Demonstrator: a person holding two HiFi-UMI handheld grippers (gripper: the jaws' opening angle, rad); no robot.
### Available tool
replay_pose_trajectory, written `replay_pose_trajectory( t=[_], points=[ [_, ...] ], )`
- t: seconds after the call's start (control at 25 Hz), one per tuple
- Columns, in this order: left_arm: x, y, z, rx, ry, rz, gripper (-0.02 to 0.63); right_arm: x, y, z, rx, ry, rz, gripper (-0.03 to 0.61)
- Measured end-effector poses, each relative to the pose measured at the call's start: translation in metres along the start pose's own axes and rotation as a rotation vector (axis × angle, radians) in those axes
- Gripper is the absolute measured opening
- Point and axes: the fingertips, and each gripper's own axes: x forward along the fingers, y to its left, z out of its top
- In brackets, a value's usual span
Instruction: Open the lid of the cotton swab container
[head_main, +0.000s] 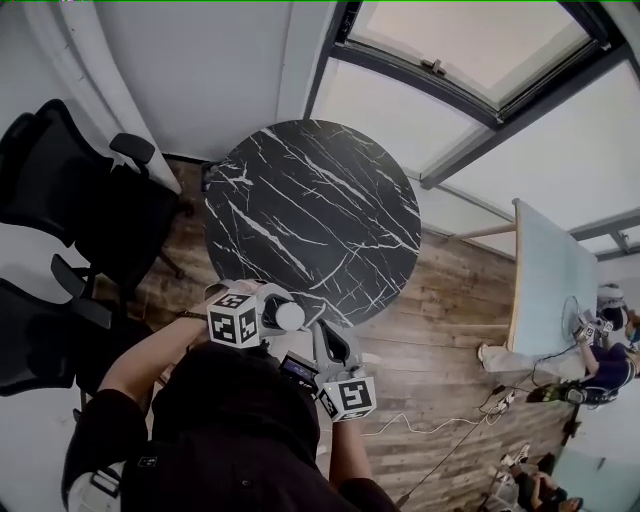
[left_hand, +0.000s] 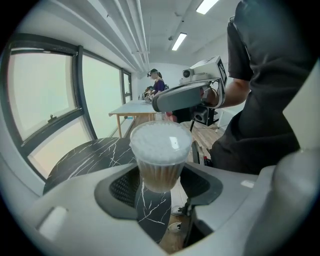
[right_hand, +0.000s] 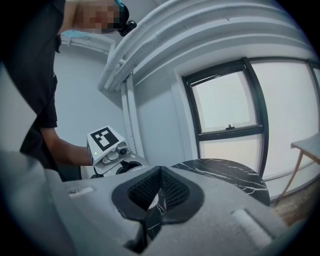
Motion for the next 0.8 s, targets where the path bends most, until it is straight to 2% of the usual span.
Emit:
replay_pose_trajectory(
  t=[0.48, 0.6, 0.8],
  points=[
    [-0.022, -0.026, -0.004, 0.090, 0.017, -0.105, 0.262, -0.009, 0.032, 0.005, -0.035, 0.030, 0.030, -0.003],
    [-0.025, -0.031, -0.006, 0.113, 0.023, -0.130, 0.262, -0.008, 0.045, 0.002, -0.052, 0.075, 0.088, 0.069],
    [-0.029, -0.041, -0.012, 0.141, 0.028, -0.163, 0.262, -0.006, 0.064, -0.001, -0.112, 0.141, 0.169, 0.129]
  ],
)
